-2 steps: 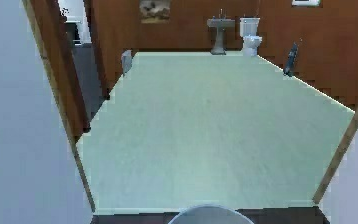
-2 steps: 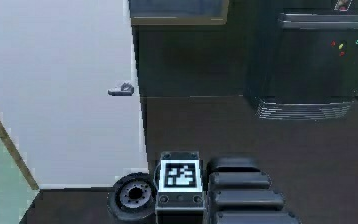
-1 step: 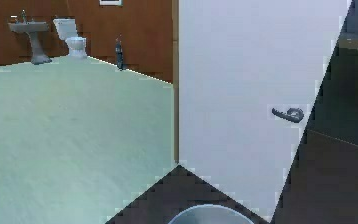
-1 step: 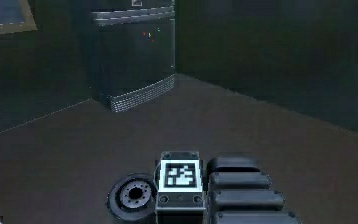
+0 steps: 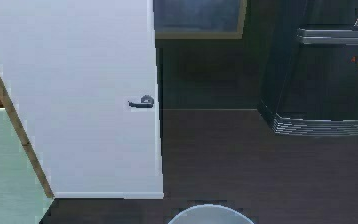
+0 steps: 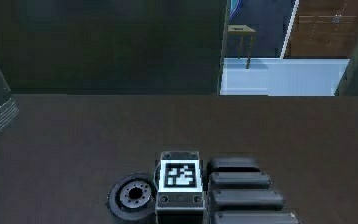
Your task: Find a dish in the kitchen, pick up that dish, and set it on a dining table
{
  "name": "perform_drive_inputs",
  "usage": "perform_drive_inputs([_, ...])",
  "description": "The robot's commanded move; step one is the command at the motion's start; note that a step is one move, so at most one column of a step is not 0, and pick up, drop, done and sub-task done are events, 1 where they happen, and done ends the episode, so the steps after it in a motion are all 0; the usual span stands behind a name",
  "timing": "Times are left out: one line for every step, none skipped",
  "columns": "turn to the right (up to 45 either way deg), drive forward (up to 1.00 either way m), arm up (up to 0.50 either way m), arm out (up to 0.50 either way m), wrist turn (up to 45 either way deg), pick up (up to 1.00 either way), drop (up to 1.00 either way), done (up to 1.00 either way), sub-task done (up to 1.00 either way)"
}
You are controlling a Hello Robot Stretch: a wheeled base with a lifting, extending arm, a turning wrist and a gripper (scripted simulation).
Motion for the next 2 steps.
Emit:
perform_drive_inputs([0.0, 0.05, 0.0, 0.0, 0.0, 0.0, 0.0, 0.0, 0.0])
perform_drive_inputs([-45.0, 0.0, 0.0, 0.0, 0.0, 0.0, 0.0, 0.0, 0.0])
